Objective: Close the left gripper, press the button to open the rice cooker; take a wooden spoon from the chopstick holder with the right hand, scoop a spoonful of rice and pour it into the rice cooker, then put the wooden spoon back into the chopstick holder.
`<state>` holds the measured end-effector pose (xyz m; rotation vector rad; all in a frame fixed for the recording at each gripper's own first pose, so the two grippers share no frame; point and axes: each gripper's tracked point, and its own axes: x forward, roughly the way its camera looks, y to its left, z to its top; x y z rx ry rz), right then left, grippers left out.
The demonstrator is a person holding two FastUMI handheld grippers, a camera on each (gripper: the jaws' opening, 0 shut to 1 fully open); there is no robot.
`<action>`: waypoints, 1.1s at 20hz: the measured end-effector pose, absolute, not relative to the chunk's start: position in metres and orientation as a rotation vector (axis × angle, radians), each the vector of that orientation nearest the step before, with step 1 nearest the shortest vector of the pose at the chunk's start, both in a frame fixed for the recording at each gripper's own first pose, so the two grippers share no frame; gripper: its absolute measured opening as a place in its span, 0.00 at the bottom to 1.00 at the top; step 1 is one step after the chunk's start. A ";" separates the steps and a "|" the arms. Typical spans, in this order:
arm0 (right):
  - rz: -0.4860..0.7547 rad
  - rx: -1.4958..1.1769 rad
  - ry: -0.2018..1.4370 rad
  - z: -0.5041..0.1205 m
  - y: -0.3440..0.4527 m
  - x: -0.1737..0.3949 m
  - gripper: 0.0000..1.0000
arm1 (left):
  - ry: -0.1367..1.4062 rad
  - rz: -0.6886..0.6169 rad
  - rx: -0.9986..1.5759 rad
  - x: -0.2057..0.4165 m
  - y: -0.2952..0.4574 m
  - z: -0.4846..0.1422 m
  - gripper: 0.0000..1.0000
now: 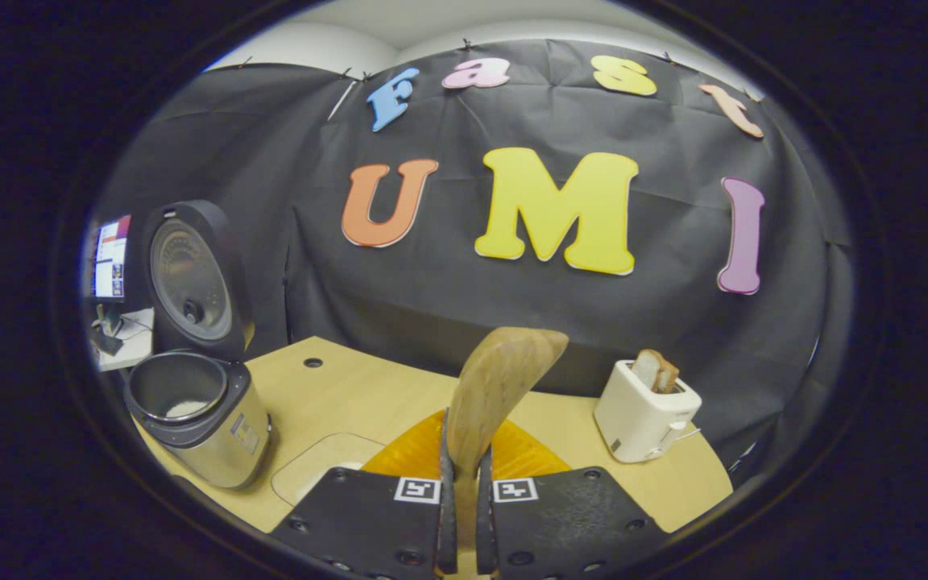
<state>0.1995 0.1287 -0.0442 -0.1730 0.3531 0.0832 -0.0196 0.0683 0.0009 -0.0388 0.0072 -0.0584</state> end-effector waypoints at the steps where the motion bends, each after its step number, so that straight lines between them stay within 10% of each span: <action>1: 0.079 -0.192 0.359 -0.054 0.137 0.202 0.09 | 0.008 -0.063 -0.035 -0.019 0.067 0.000 0.95; 22: -0.248 -0.190 0.478 -0.153 0.175 0.184 0.09 | 0.036 -0.083 -0.123 -0.018 0.080 -0.005 0.95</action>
